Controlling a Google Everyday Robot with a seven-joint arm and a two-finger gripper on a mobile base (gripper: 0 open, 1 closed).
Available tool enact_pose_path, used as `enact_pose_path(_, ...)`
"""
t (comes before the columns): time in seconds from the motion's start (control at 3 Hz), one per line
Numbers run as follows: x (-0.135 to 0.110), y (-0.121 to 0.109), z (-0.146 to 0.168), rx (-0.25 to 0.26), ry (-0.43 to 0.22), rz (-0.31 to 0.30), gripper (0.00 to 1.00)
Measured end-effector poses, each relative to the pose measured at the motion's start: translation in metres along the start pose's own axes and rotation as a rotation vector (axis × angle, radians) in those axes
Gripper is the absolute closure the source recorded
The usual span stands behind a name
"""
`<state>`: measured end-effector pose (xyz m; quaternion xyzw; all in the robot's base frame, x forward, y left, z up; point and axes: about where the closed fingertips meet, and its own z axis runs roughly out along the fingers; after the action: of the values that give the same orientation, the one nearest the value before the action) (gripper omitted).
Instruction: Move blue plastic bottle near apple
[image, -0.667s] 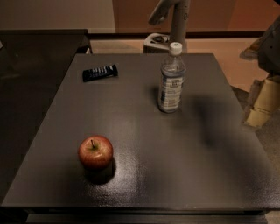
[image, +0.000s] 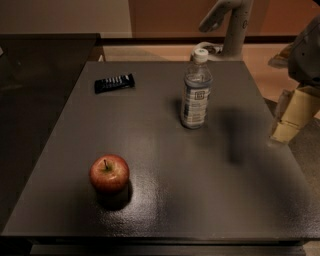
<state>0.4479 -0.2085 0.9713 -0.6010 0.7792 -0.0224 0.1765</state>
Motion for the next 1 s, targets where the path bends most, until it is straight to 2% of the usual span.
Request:
enact_pose_path(0.33, -0.016, -0.013, 0.019, -0.001, -0.081, 0.017, 0.0)
enact_pose_path(1.0, -0.052, -0.054, 0.061, 0.002, -0.267, 0.086, 0.0)
